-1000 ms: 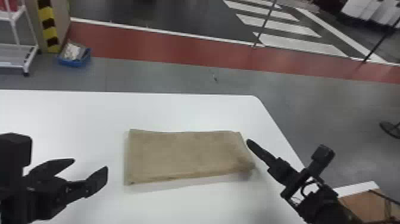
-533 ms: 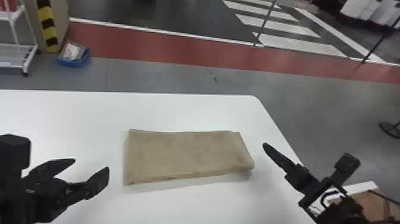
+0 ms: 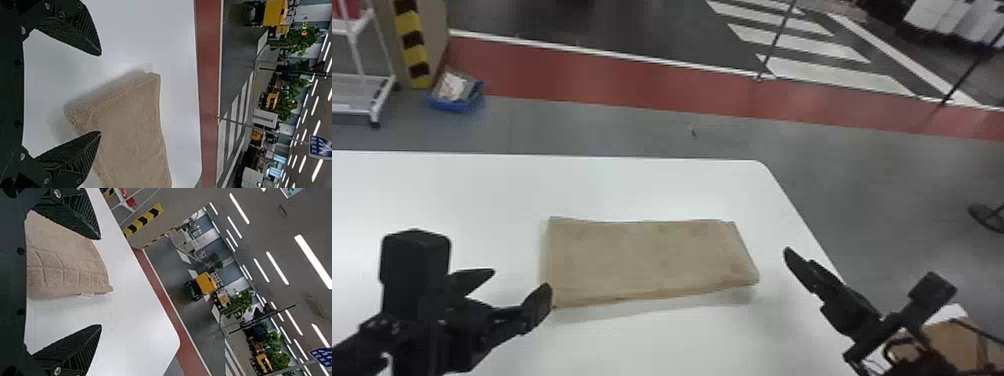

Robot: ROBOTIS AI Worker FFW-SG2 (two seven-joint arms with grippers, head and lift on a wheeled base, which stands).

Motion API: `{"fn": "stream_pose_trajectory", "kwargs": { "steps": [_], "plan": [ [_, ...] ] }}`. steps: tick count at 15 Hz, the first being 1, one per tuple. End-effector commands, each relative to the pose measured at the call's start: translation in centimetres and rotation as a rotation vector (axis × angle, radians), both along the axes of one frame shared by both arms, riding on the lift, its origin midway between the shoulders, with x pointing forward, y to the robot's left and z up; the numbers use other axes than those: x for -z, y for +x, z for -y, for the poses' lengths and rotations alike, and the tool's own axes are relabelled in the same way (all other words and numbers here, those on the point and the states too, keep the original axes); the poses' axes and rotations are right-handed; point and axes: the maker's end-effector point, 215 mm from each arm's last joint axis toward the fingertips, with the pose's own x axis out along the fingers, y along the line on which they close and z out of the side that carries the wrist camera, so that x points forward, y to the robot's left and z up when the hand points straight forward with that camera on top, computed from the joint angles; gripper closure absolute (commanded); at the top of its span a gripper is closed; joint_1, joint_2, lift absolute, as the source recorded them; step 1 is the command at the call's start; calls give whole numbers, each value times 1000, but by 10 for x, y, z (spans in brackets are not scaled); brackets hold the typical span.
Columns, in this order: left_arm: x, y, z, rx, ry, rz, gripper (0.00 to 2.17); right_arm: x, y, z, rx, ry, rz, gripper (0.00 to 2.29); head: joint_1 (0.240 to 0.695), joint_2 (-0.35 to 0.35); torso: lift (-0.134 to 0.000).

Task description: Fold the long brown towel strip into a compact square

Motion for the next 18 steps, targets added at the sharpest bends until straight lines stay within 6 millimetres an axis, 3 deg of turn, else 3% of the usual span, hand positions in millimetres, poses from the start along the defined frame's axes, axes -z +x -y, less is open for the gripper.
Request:
{"fn": "stream_pose_trajectory", "kwargs": {
  "steps": [1,3,7,13,18],
  "plan": [
    [1,1,28,38,15,7,215,3,-4,5,9,-19,6,83,695,-350,-124],
    [14,1,48,60,40,-5,272,5,-6,8,12,-19,14,83,695,-350,-124],
    [30,4,46,24,99,-10,539,10,-2,15,15,-24,21,83,695,-350,-124],
    [41,8,38,6,140,-18,539,10,1,10,-2,-21,26,83,695,-350,-124],
    [57,-13,47,51,174,-79,542,11,-3,13,-1,-22,25,87,695,-350,-124]
  ]
}}
